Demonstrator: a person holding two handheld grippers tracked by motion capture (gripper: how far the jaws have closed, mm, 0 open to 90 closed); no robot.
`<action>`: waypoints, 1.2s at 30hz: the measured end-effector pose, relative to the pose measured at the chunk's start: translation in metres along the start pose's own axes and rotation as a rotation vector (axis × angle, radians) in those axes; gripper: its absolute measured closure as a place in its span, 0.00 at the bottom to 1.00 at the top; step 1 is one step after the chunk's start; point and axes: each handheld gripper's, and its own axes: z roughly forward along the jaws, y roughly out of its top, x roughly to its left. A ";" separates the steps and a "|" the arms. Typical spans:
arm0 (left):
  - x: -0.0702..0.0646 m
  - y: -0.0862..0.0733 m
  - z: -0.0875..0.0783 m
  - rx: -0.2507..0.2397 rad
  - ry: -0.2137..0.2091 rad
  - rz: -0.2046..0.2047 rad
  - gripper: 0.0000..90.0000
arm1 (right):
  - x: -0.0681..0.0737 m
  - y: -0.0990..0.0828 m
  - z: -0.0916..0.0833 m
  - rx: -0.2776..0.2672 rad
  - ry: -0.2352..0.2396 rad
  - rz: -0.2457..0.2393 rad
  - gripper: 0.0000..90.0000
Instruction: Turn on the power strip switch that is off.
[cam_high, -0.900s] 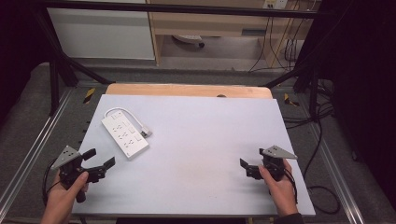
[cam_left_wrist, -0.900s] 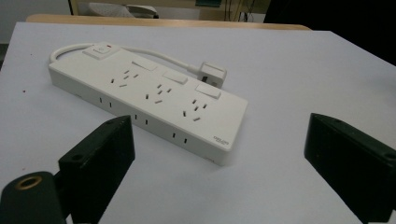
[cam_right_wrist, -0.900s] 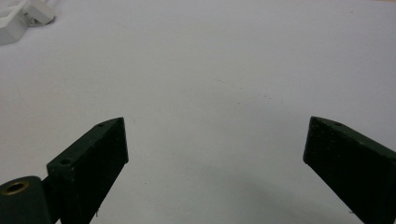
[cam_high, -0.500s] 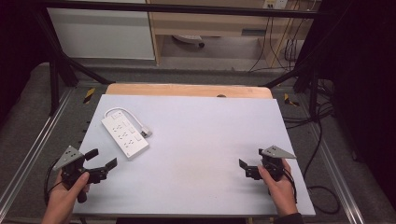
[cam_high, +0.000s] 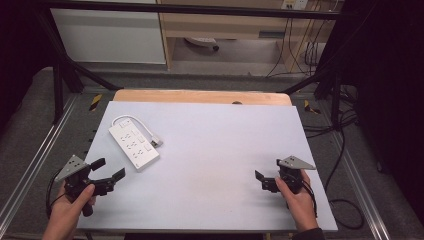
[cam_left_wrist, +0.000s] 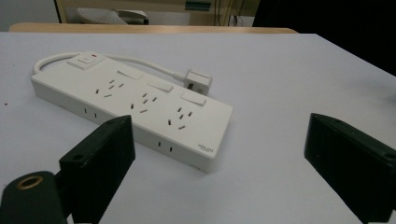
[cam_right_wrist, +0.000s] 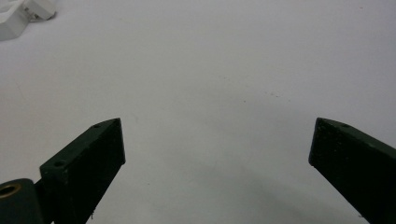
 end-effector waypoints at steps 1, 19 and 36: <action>0.000 0.001 0.000 0.000 -0.001 -0.002 0.10 | 0.000 0.000 0.000 0.000 0.000 0.000 0.04; -0.002 0.021 0.004 0.008 0.000 0.050 0.09 | 0.002 0.001 0.000 -0.004 -0.001 -0.006 0.03; 0.016 0.058 0.011 0.020 0.024 0.053 0.10 | 0.003 0.002 -0.001 -0.009 0.001 -0.008 0.03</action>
